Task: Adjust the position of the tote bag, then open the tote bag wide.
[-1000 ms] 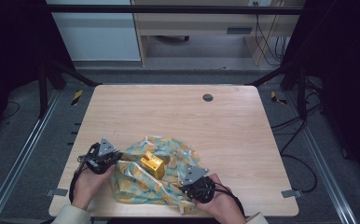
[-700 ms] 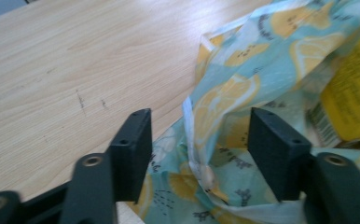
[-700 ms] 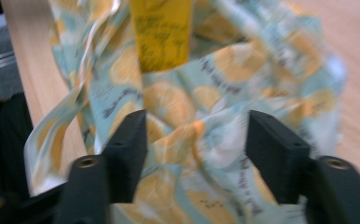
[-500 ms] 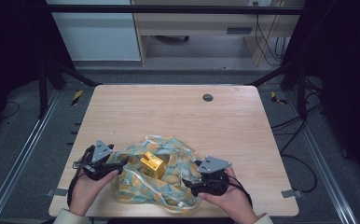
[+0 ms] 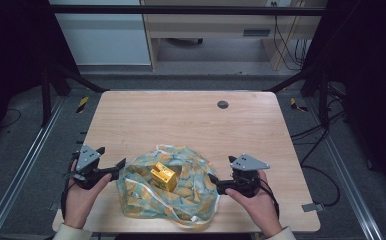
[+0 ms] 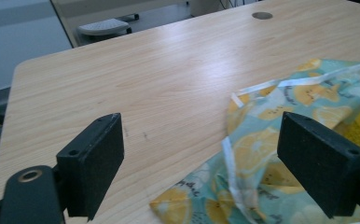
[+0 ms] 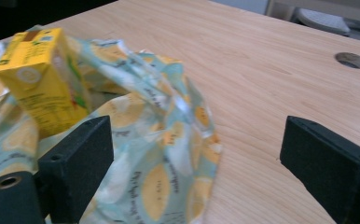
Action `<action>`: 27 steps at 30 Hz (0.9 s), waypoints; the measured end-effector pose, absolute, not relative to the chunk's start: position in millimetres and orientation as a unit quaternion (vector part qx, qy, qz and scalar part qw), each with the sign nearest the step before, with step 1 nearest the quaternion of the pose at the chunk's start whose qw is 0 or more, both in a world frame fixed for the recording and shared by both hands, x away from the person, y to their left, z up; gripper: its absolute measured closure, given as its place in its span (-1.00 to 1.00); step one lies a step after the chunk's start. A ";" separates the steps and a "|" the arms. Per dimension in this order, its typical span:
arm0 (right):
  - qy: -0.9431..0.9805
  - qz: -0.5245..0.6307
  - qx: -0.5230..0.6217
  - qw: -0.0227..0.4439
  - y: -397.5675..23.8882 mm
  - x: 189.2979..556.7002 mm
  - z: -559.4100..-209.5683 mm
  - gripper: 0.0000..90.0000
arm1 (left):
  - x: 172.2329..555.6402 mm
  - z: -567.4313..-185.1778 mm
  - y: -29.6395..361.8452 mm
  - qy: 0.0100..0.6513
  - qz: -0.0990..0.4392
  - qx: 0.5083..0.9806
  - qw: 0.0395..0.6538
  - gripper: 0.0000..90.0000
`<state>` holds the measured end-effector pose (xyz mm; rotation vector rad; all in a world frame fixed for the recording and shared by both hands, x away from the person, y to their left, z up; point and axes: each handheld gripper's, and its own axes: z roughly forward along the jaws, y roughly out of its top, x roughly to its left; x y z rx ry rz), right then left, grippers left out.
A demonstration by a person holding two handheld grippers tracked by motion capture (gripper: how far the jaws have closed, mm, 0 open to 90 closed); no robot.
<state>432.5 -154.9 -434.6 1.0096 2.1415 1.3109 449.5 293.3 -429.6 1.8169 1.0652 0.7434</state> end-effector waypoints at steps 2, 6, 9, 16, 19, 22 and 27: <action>0.768 0.472 0.374 0.221 -159.5 435.0 -435.1 -0.82 | 450.3 -429.7 297.7 0.435 0.302 0.726 0.439 -0.69; 0.756 0.475 0.388 0.231 -169.4 438.6 -434.6 -0.84 | 452.7 -431.4 308.0 0.452 0.309 0.718 0.430 -0.71; 0.750 0.473 0.396 0.238 -175.8 441.4 -434.9 -0.85 | 454.4 -433.1 314.2 0.465 0.312 0.711 0.425 -0.74; 0.734 0.456 0.428 0.265 -200.0 457.5 -437.5 -0.85 | 458.7 -436.6 327.9 0.475 0.334 0.705 0.407 -0.84; 0.723 0.443 0.452 0.278 -215.4 467.4 -440.0 -0.84 | 460.2 -437.8 333.2 0.478 0.337 0.700 0.410 -0.85; 0.712 0.434 0.472 0.287 -231.3 475.0 -442.7 -0.83 | 462.8 -440.2 336.8 0.483 0.338 0.697 0.408 -0.86; 0.703 0.407 0.492 0.314 -257.3 484.4 -452.0 -0.81 | 469.6 -448.1 343.8 0.500 0.330 0.698 0.393 -0.88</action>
